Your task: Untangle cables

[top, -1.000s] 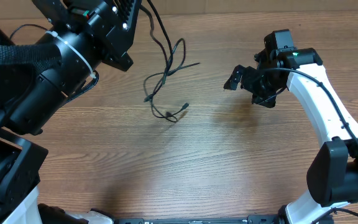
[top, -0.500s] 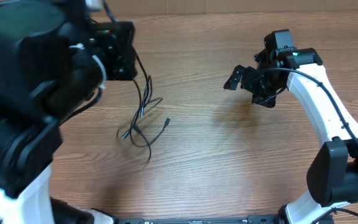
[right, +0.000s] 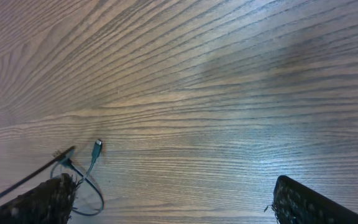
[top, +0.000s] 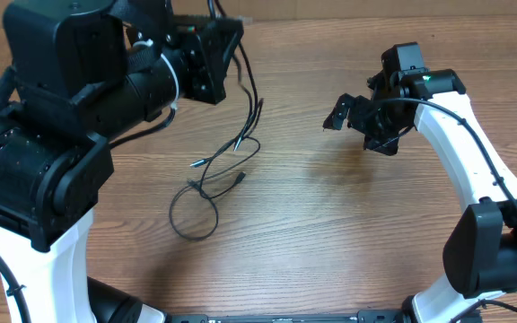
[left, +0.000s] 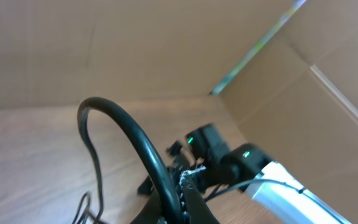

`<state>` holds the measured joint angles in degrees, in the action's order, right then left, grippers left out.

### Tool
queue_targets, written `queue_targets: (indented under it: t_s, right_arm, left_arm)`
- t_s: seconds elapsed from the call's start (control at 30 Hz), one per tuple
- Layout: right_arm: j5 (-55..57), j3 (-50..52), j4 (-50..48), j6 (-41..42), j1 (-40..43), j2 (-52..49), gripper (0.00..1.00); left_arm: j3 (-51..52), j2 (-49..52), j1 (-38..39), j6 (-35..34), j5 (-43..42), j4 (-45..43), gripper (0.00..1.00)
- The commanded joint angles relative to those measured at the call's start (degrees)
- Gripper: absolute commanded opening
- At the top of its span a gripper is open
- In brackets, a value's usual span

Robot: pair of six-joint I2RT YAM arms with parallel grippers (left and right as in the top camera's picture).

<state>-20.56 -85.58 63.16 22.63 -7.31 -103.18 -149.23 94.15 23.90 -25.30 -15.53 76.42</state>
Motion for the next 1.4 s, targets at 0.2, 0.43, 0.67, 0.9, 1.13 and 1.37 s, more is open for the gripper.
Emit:
queue_targets:
  t_s: [0.2,0.43,0.67,0.9,1.13,1.37]
  right_arm:
    - [0.0,0.0,-0.1,-0.2,-0.2,0.4,1.00]
    - [0.0,0.0,-0.1,-0.2,-0.2,0.4,1.00]
    - [0.0,0.0,-0.1,-0.2,-0.2,0.4,1.00]
    - [0.0,0.0,-0.1,-0.2,-0.2,0.4,1.00]
    - [0.0,0.0,-0.1,-0.2,-0.2,0.4,1.00]
    - [0.0,0.0,-0.1,-0.2,-0.2,0.4,1.00]
  left_arm:
    - [-0.7,-1.3,-0.3,3.0,3.7,1.4,0.04]
    - [-0.6,-0.3,-0.2,3.1,6.5,5.9,0.04]
    - [-0.5,6.3,-0.2,3.1,9.7,19.1,0.04]
    - [0.3,13.0,-0.2,5.6,2.5,20.3,0.04]
    - [0.3,14.2,-0.3,5.6,3.2,20.2,0.04]
    - [0.3,14.2,-0.3,6.0,4.1,20.1,0.04]
